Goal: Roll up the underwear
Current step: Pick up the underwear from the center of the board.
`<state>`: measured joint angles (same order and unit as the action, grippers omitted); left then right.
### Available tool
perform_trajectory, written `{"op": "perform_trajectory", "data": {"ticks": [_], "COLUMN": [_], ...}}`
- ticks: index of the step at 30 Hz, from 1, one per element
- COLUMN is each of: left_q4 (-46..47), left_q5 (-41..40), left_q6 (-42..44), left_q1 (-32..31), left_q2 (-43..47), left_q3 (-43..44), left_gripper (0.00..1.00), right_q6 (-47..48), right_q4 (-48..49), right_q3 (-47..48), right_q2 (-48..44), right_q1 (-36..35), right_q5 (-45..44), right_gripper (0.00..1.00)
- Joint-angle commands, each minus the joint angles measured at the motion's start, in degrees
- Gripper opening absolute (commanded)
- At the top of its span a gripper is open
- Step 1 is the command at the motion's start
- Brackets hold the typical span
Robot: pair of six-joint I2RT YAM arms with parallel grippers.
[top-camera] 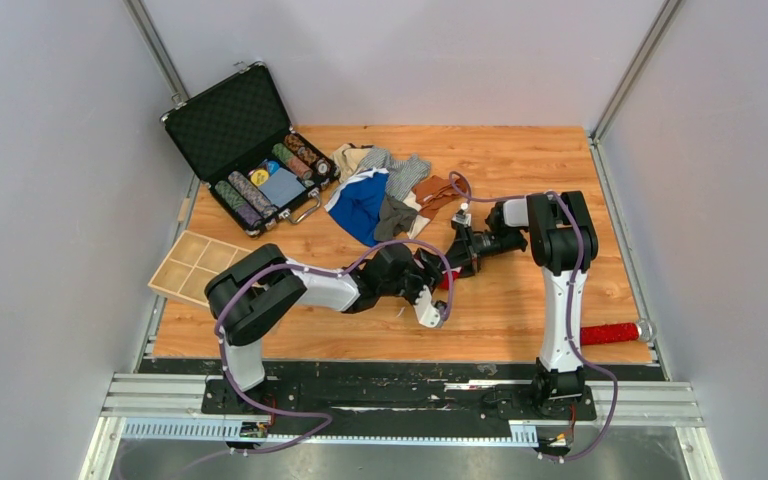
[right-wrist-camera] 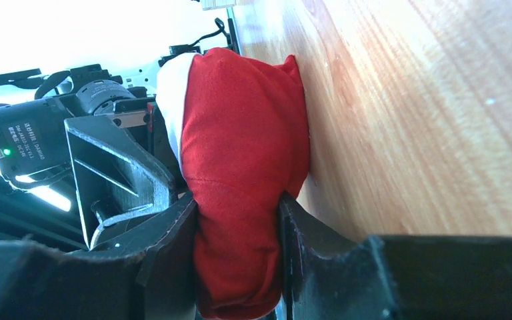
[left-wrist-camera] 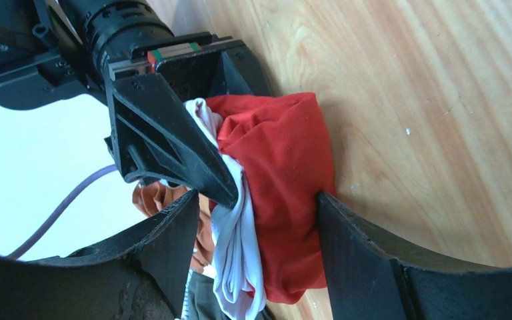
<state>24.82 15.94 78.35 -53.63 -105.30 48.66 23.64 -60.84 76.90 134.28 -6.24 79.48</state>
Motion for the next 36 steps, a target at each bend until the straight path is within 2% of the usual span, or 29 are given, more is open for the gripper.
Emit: {"op": "perform_trajectory", "data": {"ticks": [1, 7, 9, 11, 12, 13, 14, 16, 17, 18, 19, 20, 23, 27, 33, 36], "left_q4": [5.57, 2.66, 1.58, 0.44, -0.02, -1.39, -2.12, -4.83, -6.44, -8.01, -8.63, -9.48, -12.18, -22.47, -49.1, -65.43], "left_q5": [-7.88, -8.49, -8.26, -8.53, -8.99, -9.22, -9.6, -10.0, -10.12, -10.36, -10.43, -10.43, -9.55, -4.53, 3.25, 3.22], "left_q6": [-1.09, -1.51, -2.08, -2.2, -2.31, -2.49, -2.67, -3.23, -3.8, -3.98, -4.36, -4.57, -7.03, -12.53, -20.32, -24.21], "left_q1": [0.88, 1.45, 1.42, 1.47, 1.45, 1.47, 1.49, 1.45, 1.47, 1.53, 1.51, 1.51, 2.24, 4.16, 6.59, 7.96], "left_q2": [-0.32, -0.75, -1.37, -2.3, -2.92, -3.17, -3.65, -4.29, -4.43, -4.55, -4.52, -4.03, -0.49, 7.3, 18.59, 20.39], "left_q3": [-0.6, -0.37, 0.09, 0.56, 0.73, 1.3, 1.59, 3.0, 3.32, 3.95, 4.14, 4.33, 4.88, 9.25, 21.24, 28.35], "left_gripper": [0.72, 0.68, 0.63, 0.52, 0.38, 0.31, 0.19, 0.04, 0.01, 0.0, 0.0, 0.0, 0.0, 0.0, 0.0, 0.0], "right_q6": [-0.24, 0.12, 0.34, 0.36, 0.36, 0.34, 0.4, 1.54, 2.75, 4.73, 7.59, 9.82, 11.32, 8.93, 4.14, 1.08], "right_q4": [-5.14, -6.4, -6.52, -6.72, -6.81, -6.98, -7.07, -8.36, -9.8, -11.79, -14.54, -16.61, -18.77, -18.18, -14.38, -10.02], "right_q3": [-3.45, -2.34, -2.22, -2.2, -2.11, -2.05, -1.98, -1.59, -1.11, -0.37, 0.51, 1.22, 2.65, 6.0, 10.8, 11.0], "right_q2": [9.04, 9.55, 9.6, 9.69, 9.69, 9.75, 9.76, 10.05, 10.28, 10.72, 10.96, 10.76, 6.95, -0.52, -10.68, -17.09], "right_q1": [0.49, 0.53, 0.58, 0.56, 0.6, 0.55, 0.56, 0.55, 0.56, 0.59, 0.59, 0.58, 1.24, 3.15, 6.5, 7.96], "right_q5": [0.94, 1.43, 1.78, 2.05, 2.08, 2.15, 2.24, 3.31, 4.13, 4.91, 5.5, 5.66, 5.24, 2.88, -4.56, -8.68], "right_gripper": [0.07, 0.07, 0.07, 0.07, 0.09, 0.11, 0.14, 0.21, 0.27, 0.42, 0.84, 0.98, 1.0, 1.0, 1.0, 1.0]}}
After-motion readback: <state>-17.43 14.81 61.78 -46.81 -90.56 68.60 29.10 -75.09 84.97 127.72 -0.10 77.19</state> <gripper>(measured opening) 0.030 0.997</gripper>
